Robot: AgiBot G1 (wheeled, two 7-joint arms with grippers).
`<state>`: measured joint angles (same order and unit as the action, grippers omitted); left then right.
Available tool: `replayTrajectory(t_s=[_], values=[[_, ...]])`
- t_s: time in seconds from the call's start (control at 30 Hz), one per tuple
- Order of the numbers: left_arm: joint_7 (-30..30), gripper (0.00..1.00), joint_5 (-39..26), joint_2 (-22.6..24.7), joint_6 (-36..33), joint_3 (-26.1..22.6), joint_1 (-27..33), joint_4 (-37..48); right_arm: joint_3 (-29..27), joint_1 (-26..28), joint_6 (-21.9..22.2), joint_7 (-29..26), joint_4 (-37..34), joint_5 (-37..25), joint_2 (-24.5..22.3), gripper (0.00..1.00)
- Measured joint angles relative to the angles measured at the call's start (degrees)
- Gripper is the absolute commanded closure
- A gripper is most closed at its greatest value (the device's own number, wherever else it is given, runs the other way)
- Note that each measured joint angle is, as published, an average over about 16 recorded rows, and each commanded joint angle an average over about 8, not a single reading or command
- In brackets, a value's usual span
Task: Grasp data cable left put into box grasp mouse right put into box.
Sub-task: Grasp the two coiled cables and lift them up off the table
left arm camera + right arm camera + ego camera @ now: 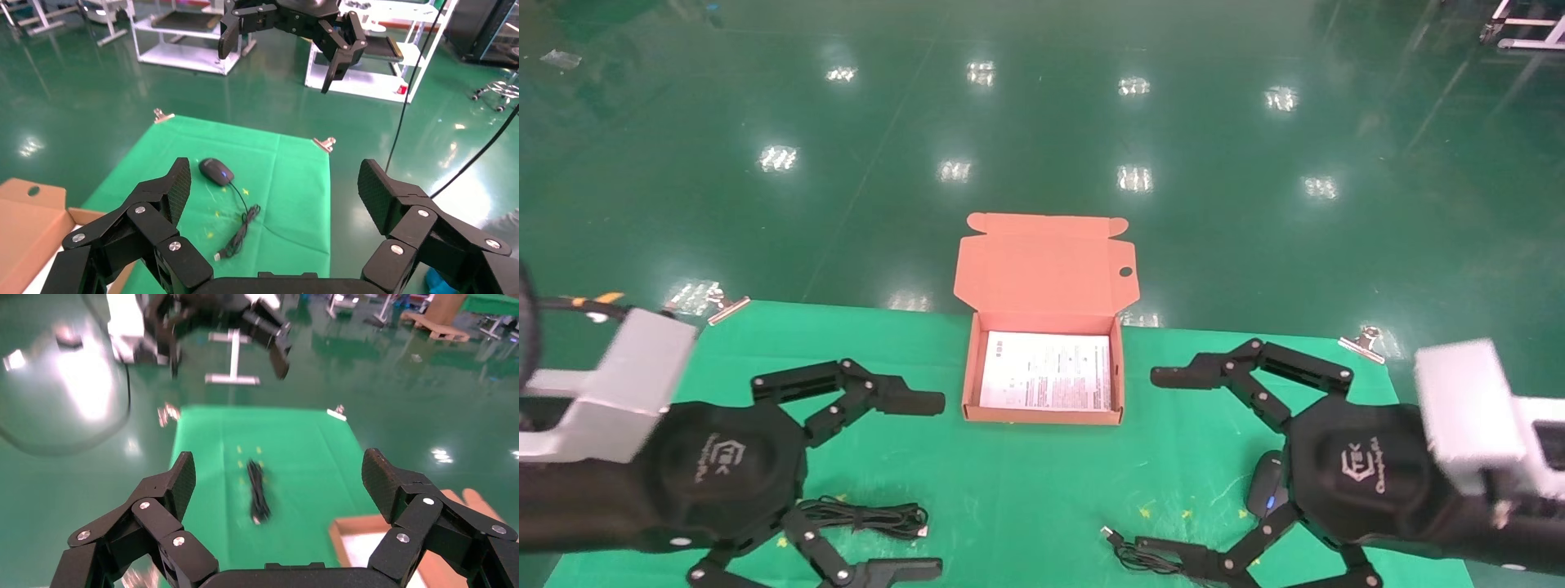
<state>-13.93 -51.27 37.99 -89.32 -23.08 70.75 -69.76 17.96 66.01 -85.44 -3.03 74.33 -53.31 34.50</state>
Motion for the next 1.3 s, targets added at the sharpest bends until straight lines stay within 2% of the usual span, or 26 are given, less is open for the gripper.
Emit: replayTrajectory(t_s=[0.23,0.43,0.8,1.0,1.3], values=[[0.2,0.0,-5.1,1.5,-0.9,-4.9,3.6,3.2,2.8,2.6,-0.1,6.4,1.8,-10.2,0.5,0.0],[1.2,0.0,-11.5,3.5,-1.2,-11.0,7.7,6.7,5.9,4.5,0.9,13.0,2.9,-20.5,1.8,0.0],[4.4,0.0,-27.5,10.3,0.1,-24.0,15.4,14.5,11.7,4.2,8.0,22.3,3.3,-40.0,5.8,0.0],[6.0,0.0,-36.9,15.3,2.8,-29.4,17.9,19.0,14.3,2.3,12.8,22.3,3.0,-49.0,8.3,0.0],[7.5,0.0,-47.0,21.4,8.5,-34.0,19.0,26.0,16.9,0.2,15.3,15.2,0.6,-56.6,12.1,0.0]])
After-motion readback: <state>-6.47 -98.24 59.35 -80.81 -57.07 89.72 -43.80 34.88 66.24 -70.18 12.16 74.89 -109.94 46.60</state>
